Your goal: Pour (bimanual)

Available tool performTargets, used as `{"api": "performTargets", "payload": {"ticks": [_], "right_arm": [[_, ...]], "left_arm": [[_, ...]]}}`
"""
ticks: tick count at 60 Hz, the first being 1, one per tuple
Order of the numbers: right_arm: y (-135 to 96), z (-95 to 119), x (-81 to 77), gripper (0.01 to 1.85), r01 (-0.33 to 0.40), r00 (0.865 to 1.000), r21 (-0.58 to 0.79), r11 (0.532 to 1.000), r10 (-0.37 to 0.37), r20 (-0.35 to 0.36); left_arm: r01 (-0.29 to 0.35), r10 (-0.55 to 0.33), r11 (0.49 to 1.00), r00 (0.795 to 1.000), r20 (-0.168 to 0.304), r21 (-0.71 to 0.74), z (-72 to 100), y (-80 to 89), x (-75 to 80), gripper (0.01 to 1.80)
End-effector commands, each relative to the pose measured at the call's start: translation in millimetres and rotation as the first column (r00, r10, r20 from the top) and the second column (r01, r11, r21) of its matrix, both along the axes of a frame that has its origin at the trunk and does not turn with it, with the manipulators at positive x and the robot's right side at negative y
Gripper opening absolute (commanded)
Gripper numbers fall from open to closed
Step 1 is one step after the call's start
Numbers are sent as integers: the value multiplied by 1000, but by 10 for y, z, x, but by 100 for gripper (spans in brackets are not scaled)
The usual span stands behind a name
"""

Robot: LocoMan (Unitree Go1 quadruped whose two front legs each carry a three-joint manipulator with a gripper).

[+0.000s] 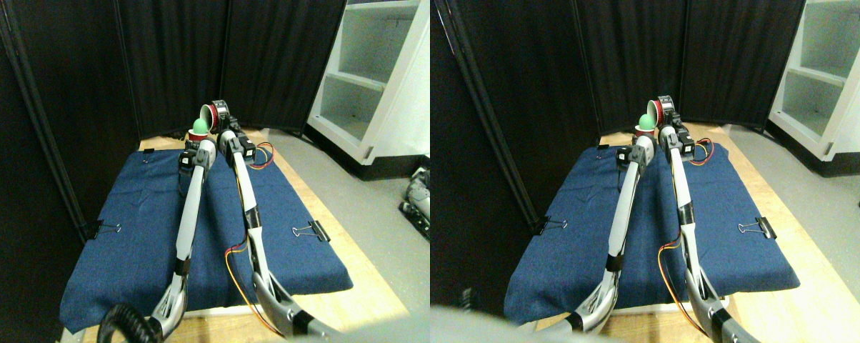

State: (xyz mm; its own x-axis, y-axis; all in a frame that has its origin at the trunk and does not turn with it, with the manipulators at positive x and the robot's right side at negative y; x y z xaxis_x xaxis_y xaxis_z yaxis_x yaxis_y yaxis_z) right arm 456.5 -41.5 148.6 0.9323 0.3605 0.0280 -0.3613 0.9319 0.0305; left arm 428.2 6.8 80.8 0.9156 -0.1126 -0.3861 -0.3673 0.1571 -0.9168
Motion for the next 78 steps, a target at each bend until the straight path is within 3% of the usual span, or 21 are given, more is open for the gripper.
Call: {"api": "performTargets", "payload": {"ticks": [1, 13, 23, 26, 29, 38, 55, 62, 70, 78], "right_arm": [[23, 46, 19, 33, -22, 999, -15, 1000, 22, 38], [32, 41, -6, 33, -18, 998, -90, 996, 23, 54], [3, 24, 11, 33, 66, 998, 41, 997, -66, -14], [-26, 17, 22, 33, 106, 994, 114, 988, -100, -50], [-49, 24, 8, 33, 185, 981, 153, 971, -172, -91], [-93, 47, 1, 33, 235, 970, 233, 944, -212, -121], [-171, 47, 29, 33, 261, 961, 480, 838, -178, -212], [-204, 23, 45, 33, 314, 945, 621, 718, -175, -277], [-264, -3, 41, 33, 340, 937, 681, 648, -174, -302], [-343, -32, 34, 33, 349, 935, 678, 647, -191, -299]], "left_arm": [[-2, 2, 1000, 999, 36, -16, 69, -27, 13, 33], [3, -3, 1000, 999, 40, -12, 69, -12, 3, 33], [4, -3, 1000, 999, 40, -16, 75, 1, -10, 33], [10, -10, 1000, 999, 45, -8, 79, 13, -16, 33], [9, -9, 1000, 999, 51, -5, 87, 27, -24, 33], [20, -20, 1000, 998, 53, 2, 95, 53, -24, 33], [19, -19, 1000, 998, 67, 10, 89, 60, -27, 33], [23, -23, 1000, 997, 74, 10, 88, 68, -15, 33], [17, -19, 1000, 996, 88, 22, 104, 110, -3, 33], [22, -26, 999, 994, 107, 42, 120, 202, 28, 33]]}}
